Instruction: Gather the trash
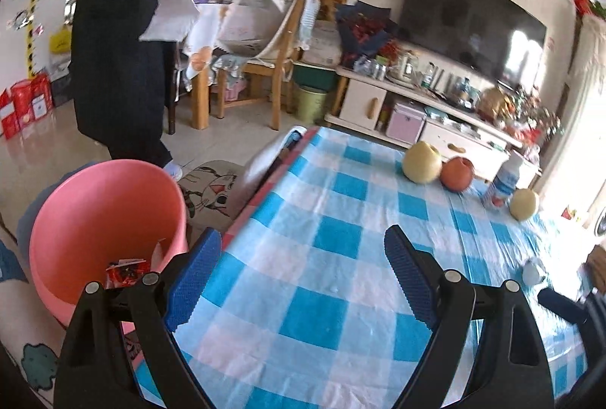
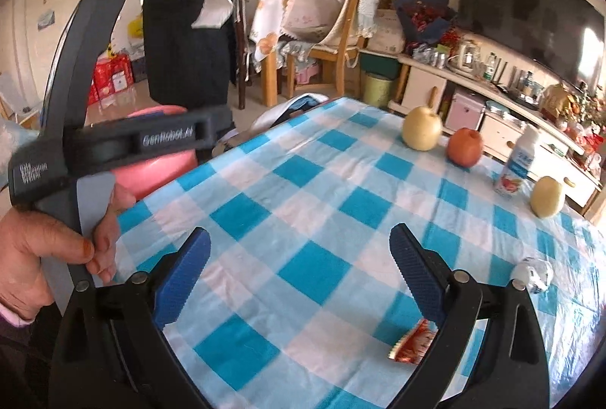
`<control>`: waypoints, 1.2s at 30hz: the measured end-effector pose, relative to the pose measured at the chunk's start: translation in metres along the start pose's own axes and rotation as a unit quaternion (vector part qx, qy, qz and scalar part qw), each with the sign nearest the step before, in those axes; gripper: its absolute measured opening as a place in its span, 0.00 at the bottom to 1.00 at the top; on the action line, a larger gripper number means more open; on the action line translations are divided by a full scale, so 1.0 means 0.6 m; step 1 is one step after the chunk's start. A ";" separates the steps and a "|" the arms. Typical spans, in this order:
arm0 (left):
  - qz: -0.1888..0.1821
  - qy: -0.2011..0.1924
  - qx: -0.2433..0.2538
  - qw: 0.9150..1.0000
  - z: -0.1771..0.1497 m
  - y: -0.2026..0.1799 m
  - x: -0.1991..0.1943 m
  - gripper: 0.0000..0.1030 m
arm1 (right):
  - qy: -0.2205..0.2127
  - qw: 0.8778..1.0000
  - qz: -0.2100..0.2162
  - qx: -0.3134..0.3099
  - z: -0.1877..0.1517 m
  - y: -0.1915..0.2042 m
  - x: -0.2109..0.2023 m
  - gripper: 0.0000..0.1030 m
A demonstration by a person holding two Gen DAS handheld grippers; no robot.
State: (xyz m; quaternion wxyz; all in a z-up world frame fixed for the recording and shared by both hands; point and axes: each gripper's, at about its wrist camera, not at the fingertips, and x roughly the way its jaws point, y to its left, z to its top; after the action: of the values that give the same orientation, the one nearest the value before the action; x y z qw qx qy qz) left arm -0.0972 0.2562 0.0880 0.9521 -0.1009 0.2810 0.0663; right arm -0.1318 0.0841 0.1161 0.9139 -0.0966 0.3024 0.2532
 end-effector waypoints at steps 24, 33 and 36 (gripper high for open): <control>-0.068 0.023 0.072 0.995 -0.054 -0.159 -0.022 0.85 | 0.009 0.996 -0.021 0.084 -0.045 -0.186 -0.073 0.96; -0.071 0.032 0.092 0.993 -0.071 -0.198 -0.014 0.85 | 0.011 0.993 -0.035 0.115 -0.061 -0.249 -0.088 0.96; -0.078 0.033 0.100 0.991 -0.075 -0.211 -0.012 0.85 | 0.012 0.991 -0.035 0.125 -0.066 -0.264 -0.091 0.96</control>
State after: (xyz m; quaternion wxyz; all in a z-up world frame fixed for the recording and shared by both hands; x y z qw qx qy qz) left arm -0.1033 0.1226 0.0748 0.9498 -0.0287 0.3090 -0.0397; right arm -0.1070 -0.0866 0.1210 0.9236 0.0050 0.3387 0.1797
